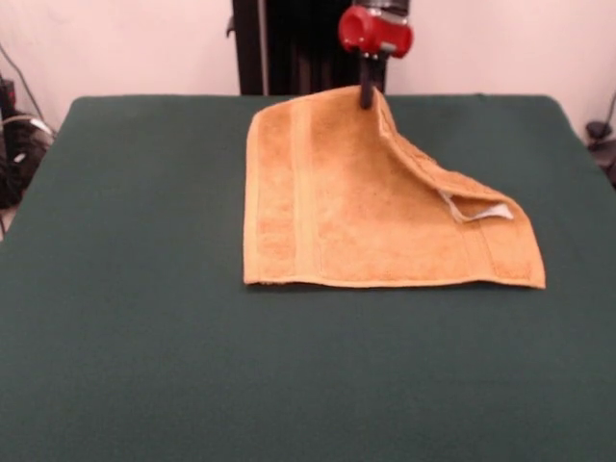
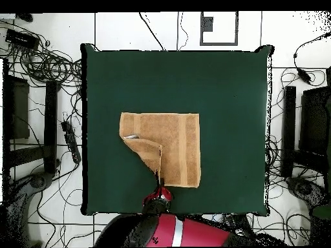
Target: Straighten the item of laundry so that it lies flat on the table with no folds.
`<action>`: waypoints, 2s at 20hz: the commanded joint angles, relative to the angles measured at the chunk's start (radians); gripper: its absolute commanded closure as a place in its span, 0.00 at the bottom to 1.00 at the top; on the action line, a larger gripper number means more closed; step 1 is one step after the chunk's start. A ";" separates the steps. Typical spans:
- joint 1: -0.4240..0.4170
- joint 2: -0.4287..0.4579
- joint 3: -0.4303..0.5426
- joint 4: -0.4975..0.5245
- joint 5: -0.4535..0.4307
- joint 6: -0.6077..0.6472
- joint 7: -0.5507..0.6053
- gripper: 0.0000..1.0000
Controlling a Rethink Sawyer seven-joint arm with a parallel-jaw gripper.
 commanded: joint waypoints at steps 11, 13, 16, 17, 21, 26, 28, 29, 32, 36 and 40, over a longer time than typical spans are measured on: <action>0.195 0.280 0.000 -0.211 0.270 -0.381 0.410 1.00; 0.214 0.288 -0.006 -0.217 0.284 -0.421 0.406 1.00; 0.254 0.293 -0.024 -0.214 0.339 -0.497 0.391 1.00; 0.271 0.296 -0.034 -0.214 0.355 -0.528 0.377 1.00; 0.328 0.302 -0.074 -0.221 0.369 -0.618 0.330 1.00; 0.393 0.315 -0.124 -0.241 0.388 -0.644 0.273 1.00; 0.420 0.332 -0.148 -0.261 0.390 -0.651 0.250 1.00; 0.433 0.356 -0.161 -0.282 0.395 -0.652 0.236 1.00; 0.453 0.408 -0.174 -0.332 0.416 -0.669 0.234 1.00; 0.472 0.516 -0.198 -0.432 0.431 -0.732 0.238 1.00; 0.494 0.602 -0.233 -0.504 0.440 -0.822 0.223 1.00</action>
